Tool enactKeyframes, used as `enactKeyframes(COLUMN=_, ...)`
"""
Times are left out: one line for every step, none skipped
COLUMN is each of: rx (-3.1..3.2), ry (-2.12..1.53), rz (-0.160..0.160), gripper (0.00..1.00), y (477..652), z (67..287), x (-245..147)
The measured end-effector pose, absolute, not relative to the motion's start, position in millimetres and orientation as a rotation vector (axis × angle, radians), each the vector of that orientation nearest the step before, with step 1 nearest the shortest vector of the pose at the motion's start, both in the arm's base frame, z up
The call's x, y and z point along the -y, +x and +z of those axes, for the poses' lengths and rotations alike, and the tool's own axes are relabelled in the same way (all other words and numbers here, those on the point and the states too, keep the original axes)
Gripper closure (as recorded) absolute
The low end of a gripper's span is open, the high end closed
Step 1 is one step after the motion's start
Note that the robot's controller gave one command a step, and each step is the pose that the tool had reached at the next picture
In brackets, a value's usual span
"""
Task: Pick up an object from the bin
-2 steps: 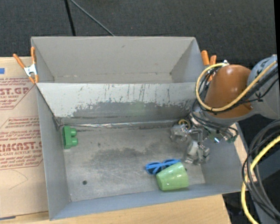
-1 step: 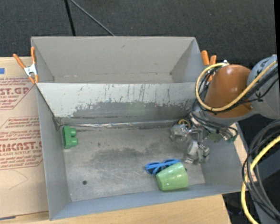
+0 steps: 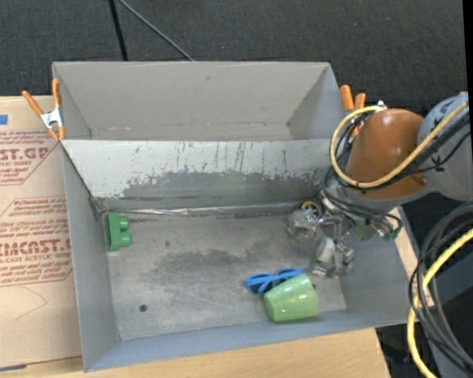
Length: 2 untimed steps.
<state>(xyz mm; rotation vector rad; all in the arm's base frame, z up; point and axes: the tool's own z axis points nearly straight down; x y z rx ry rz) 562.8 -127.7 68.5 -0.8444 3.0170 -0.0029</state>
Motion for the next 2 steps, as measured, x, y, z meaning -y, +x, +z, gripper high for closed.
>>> enactKeyframes(rx=-3.016, ry=-0.844, rz=-0.003, gripper=1.0, y=563.1, z=68.6, x=127.5)
enactKeyframes(rx=-3.022, ry=-0.844, rz=-0.003, gripper=1.0, y=564.2, z=100.6, x=127.0)
